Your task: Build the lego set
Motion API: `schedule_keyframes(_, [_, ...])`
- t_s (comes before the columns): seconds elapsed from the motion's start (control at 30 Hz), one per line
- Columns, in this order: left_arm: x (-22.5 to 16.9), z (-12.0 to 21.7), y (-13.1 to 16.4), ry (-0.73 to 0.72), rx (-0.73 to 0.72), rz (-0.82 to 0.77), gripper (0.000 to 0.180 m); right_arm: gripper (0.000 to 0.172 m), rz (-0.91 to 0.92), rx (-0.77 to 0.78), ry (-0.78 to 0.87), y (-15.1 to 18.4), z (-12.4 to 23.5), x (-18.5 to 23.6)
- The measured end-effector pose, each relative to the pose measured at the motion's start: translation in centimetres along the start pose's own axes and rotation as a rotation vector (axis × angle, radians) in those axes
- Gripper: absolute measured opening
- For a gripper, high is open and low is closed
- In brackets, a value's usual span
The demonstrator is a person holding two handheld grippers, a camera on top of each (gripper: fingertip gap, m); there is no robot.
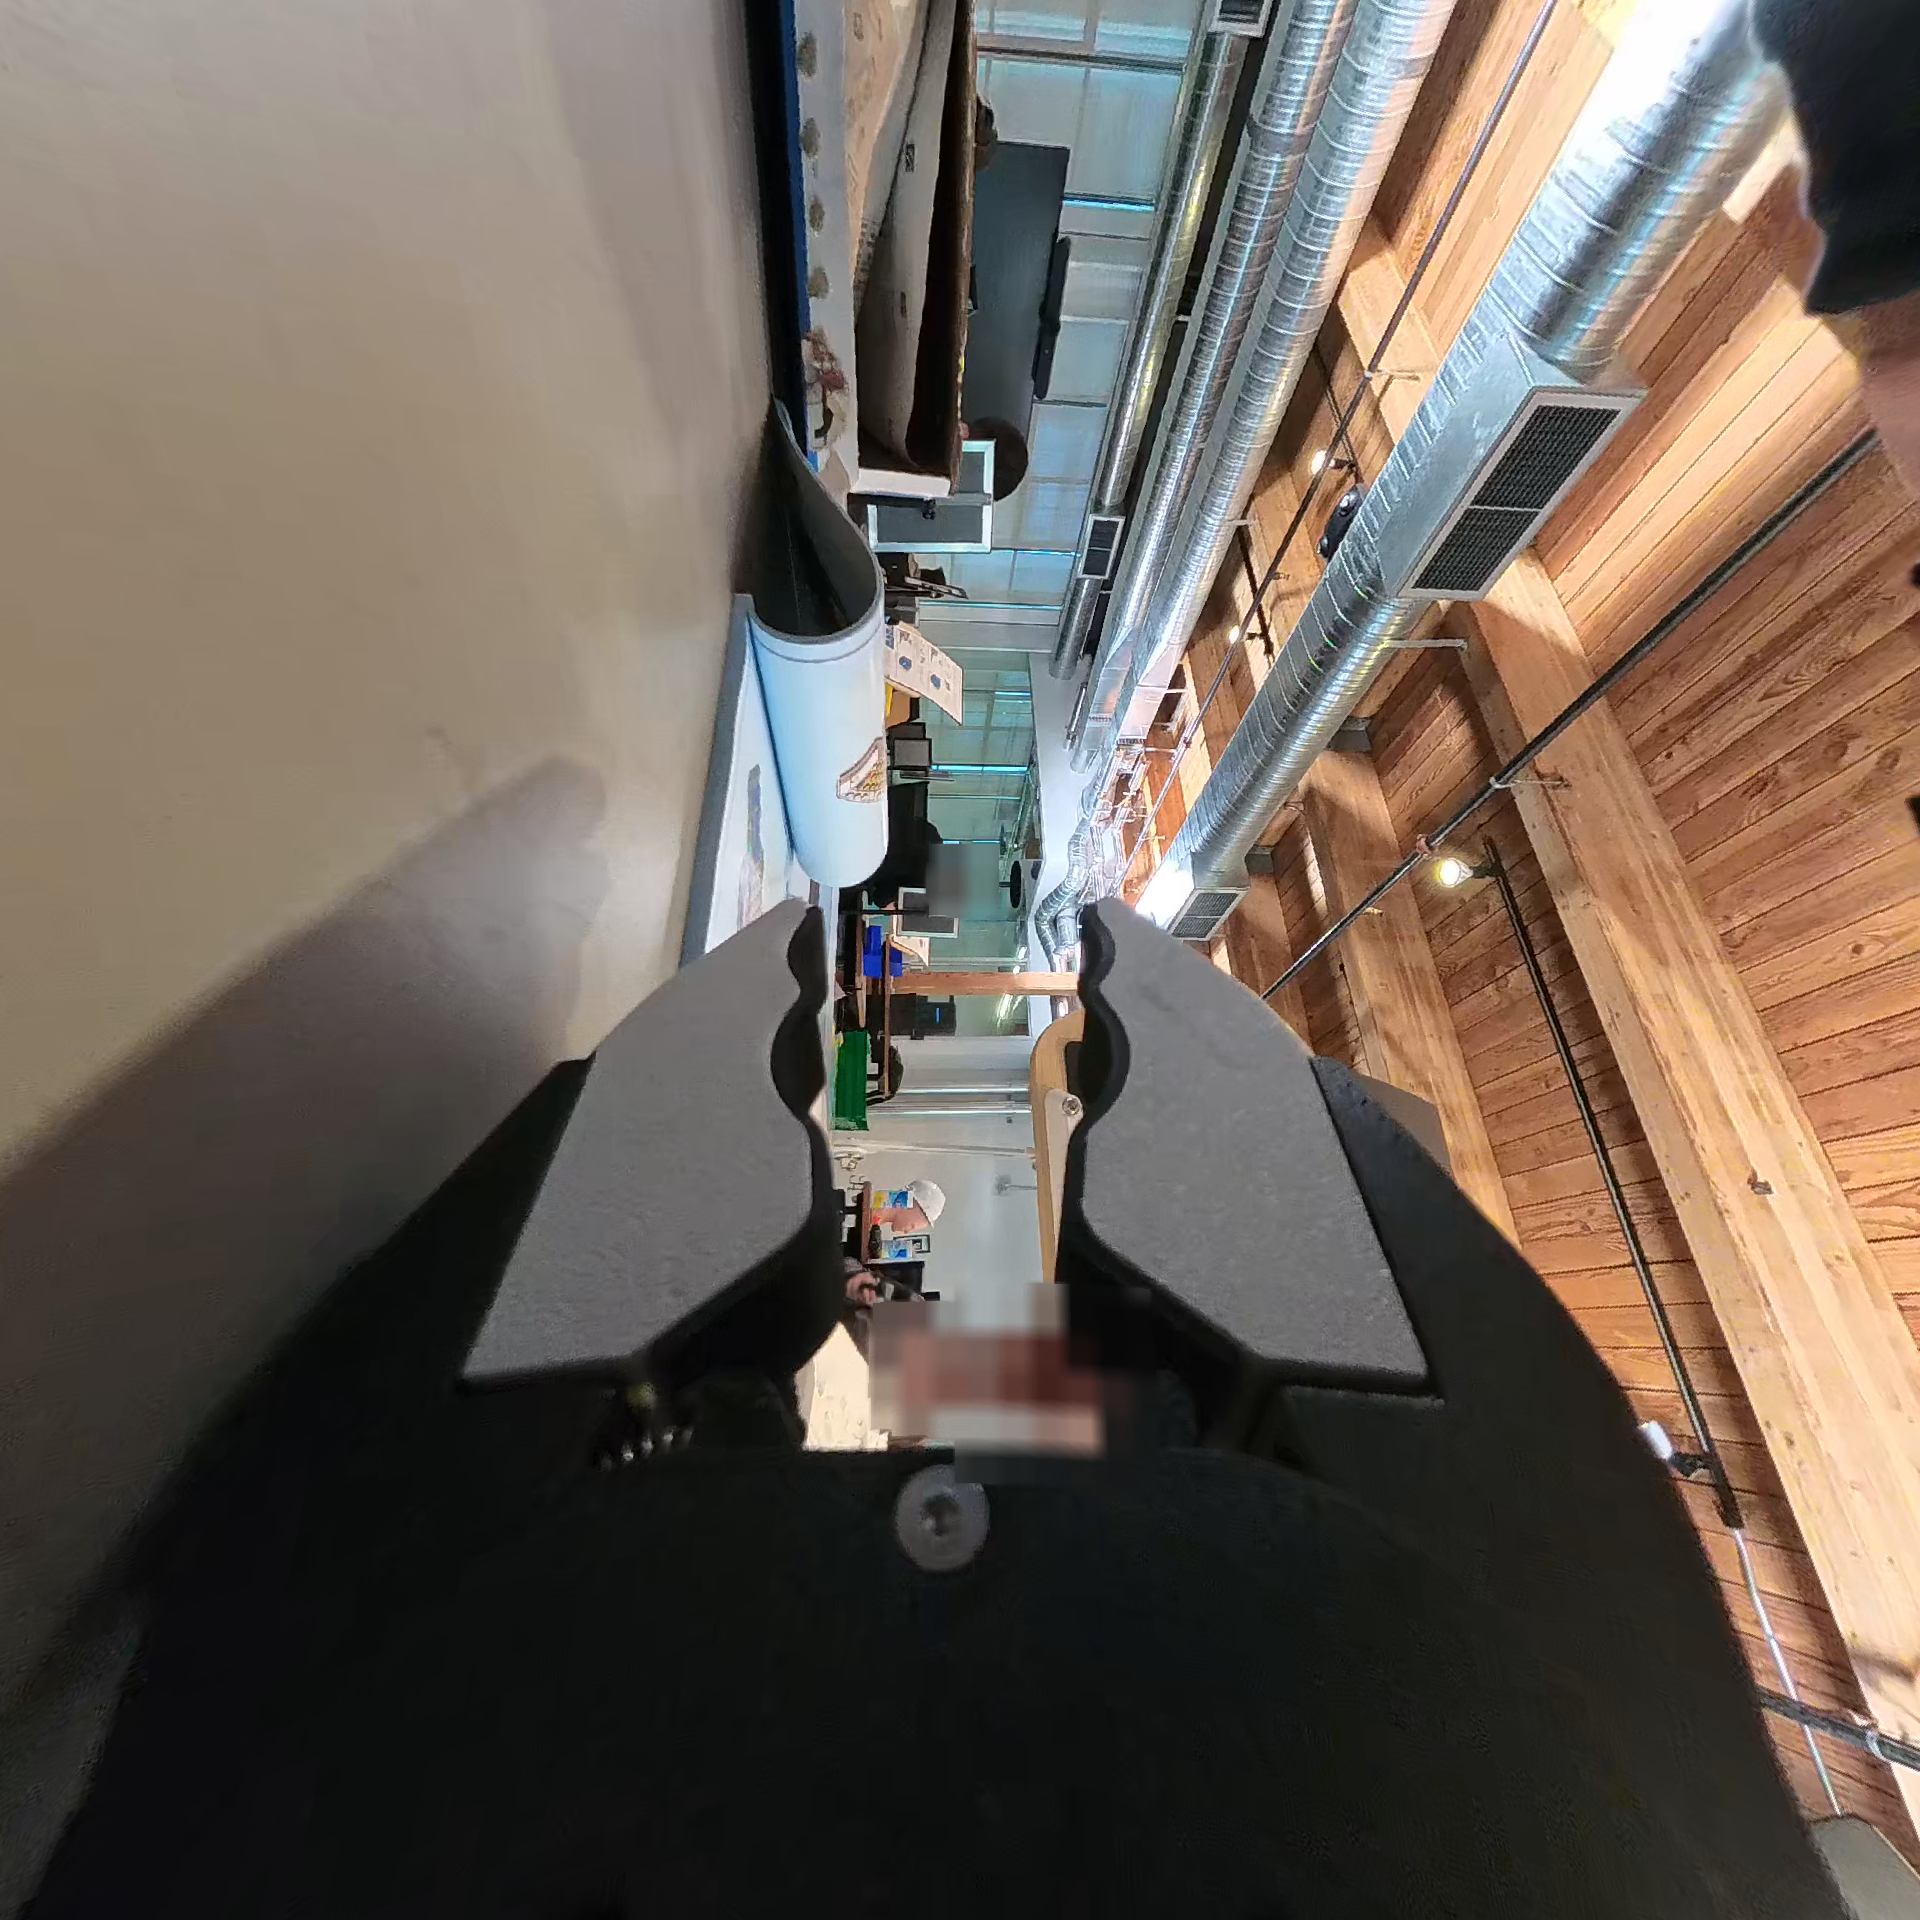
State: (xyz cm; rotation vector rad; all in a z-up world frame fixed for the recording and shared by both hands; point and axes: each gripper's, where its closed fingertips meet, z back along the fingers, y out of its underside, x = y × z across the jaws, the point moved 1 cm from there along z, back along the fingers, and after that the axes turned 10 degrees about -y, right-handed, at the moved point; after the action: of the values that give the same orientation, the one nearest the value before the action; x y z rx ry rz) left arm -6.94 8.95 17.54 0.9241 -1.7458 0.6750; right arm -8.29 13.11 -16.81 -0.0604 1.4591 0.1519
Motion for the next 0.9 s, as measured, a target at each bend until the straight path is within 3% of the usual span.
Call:
schedule_keyframes(0.3, [-0.5, -0.9, -1.0, 0.023, 0.004, -0.038, 0.024, 0.045, 0.009, 0.0, 0.002, 0.0, 0.1, 0.0])
schedule_keyframes(0.47, [-3.5, -0.6, -0.7, 0.104, 0.03, -0.105, 0.024, 0.042, -0.004, -0.022, 0.01, -0.2, 0.6, -0.6])
schedule_keyframes(0.6, [-9.6, 0.3, 1.4, 0.261, 0.161, -0.281, 0.024, 0.043, -0.07, -0.019, 0.058, -0.4, 1.7, -3.2])
schedule_keyframes(0.7, [-13.3, 0.7, 3.9, 0.296, 0.299, -0.449, 0.024, 0.047, -0.097, 0.011, 0.104, -1.1, 3.1, -5.8])
schedule_keyframes(0.9, [-15.3, 1.1, 7.3, 0.254, 0.473, -0.402, 0.024, 0.053, -0.052, 0.117, 0.183, 0.1, 4.8, -10.3])
